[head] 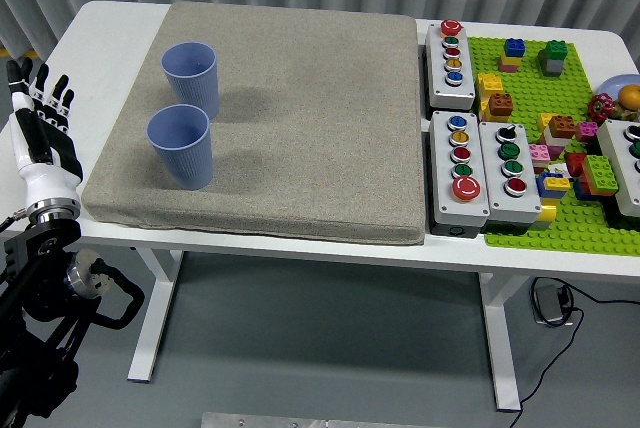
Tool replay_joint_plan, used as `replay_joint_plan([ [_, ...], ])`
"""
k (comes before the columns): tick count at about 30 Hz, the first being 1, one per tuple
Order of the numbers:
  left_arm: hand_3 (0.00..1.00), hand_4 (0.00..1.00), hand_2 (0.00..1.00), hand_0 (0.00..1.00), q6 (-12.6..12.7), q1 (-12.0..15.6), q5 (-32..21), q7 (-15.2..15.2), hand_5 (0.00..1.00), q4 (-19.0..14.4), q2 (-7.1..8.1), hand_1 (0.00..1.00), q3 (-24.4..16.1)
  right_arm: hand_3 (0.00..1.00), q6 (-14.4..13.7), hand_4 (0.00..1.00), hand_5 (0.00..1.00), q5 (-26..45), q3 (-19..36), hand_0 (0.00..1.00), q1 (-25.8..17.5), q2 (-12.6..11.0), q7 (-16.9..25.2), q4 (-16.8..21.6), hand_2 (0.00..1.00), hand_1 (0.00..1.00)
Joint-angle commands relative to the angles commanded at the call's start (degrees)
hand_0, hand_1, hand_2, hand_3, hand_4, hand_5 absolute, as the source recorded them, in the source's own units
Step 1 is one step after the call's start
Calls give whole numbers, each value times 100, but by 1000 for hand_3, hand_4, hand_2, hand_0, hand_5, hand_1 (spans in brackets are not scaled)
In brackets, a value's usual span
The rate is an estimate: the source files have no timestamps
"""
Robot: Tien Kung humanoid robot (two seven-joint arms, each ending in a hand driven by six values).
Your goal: Pick cup pour cup place
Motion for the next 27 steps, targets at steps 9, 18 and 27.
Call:
replay_joint_plan([
  [9,965,812,969,905,39,-15,68,2,998,-23,-17,897,254,580,-1,2,180,59,-45,686,15,-19,9,-4,579,638],
  [18,960,814,969,903,73,45,51,-15,998,-44,-23,895,334,580,-2,2,184,34,-45,685,-53,-7,-7,3,579,638],
  [27,960,811,969,902,109,38,80,-18,998,-75,-40,895,412,581,-2,2,184,39,-32,685,-46,-15,7,0,579,637],
])
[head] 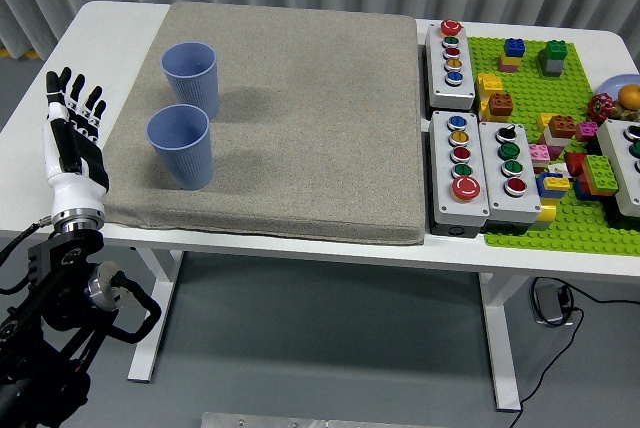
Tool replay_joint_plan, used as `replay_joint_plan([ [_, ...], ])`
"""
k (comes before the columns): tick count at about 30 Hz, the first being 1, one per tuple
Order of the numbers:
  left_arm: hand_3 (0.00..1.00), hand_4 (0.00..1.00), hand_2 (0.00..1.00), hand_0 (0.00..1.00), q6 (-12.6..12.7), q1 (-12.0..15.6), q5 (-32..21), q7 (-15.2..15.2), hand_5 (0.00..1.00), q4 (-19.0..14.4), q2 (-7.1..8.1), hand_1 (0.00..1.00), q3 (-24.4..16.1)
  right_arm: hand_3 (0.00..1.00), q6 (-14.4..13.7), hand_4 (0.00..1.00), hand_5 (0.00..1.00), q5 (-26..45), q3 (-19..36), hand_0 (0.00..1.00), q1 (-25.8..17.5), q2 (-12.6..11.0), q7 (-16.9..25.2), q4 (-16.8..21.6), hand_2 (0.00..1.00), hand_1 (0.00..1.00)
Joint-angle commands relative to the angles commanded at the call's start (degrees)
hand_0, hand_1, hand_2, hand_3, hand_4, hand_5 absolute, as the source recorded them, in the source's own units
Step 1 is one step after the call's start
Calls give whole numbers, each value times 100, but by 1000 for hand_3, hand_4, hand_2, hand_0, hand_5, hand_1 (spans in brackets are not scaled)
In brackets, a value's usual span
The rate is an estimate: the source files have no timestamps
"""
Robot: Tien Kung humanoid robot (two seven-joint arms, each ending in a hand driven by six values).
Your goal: Pick cup pour cup place
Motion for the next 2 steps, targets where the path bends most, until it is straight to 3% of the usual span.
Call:
replay_joint_plan([
  [2,960,811,969,902,4,-4,-1,1,998,-8,3,895,3,581,-2,2,184,7,-2,685,4,-2,4,-2,579,637],
])
